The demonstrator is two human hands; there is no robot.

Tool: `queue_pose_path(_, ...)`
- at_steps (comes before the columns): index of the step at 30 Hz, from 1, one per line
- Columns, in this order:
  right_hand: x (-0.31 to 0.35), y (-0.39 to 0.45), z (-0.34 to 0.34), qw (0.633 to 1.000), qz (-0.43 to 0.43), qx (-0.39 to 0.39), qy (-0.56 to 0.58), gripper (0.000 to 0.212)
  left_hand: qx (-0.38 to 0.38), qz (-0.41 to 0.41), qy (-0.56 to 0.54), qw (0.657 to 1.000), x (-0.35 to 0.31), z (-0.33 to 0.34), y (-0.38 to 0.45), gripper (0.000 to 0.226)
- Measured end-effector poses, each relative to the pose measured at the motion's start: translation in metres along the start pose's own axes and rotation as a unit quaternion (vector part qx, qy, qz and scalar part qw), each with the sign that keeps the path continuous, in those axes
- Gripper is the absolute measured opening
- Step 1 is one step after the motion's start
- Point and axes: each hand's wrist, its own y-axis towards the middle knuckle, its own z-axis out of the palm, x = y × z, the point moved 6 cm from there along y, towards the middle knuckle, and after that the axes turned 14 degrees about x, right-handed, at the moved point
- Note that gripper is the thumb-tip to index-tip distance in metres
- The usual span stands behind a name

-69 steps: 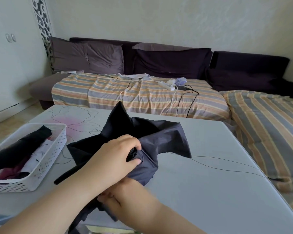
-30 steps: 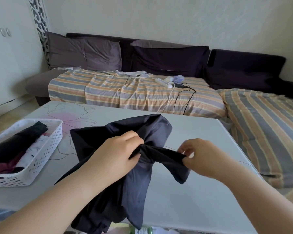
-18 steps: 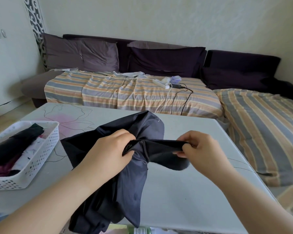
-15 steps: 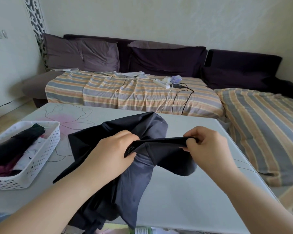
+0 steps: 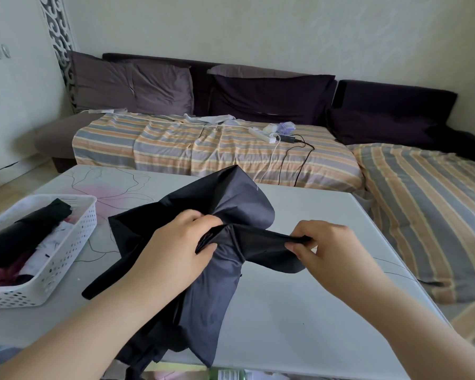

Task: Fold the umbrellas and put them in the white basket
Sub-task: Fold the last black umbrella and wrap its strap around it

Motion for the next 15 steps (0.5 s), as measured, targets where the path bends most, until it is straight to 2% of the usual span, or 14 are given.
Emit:
queue_pose_path(2, 0.003, 0.0, 0.005, 1.0, -0.007, 0.024, -0.009, 0.012, -0.001, 0.006, -0.004, 1.0, -0.001, -0.001, 0.002, 0.037)
queue_pose_path(5, 0.006, 0.001, 0.01, 0.992, 0.015, 0.071, -0.105, 0.009, -0.007, 0.025, 0.012, 1.0, -0.001, -0.001, 0.002, 0.038)
queue_pose_path(7, 0.003, 0.0, -0.001, 0.995, 0.023, 0.028, -0.097, 0.015, -0.016, 0.03, 0.019, 0.999, -0.001, -0.002, 0.001, 0.037)
queue_pose_path(9, -0.006, -0.003, -0.019, 0.998, 0.024, -0.064, -0.011, 0.022, -0.019, 0.032, 0.02, 0.999, -0.001, -0.003, 0.0, 0.034)
queue_pose_path(10, -0.009, -0.002, -0.021, 0.997, 0.025, -0.071, 0.023, 0.024, -0.014, 0.031, 0.02, 0.999, -0.001, -0.003, 0.0, 0.033)
queue_pose_path(13, -0.017, 0.001, 0.002, 0.994, 0.038, 0.05, 0.088, 0.025, 0.004, 0.017, 0.036, 0.999, 0.001, -0.005, 0.001, 0.029)
queue_pose_path(15, -0.025, 0.0, 0.01, 0.998, 0.028, 0.063, 0.015, 0.032, 0.009, -0.007, 0.019, 1.0, 0.003, -0.01, 0.0, 0.026)
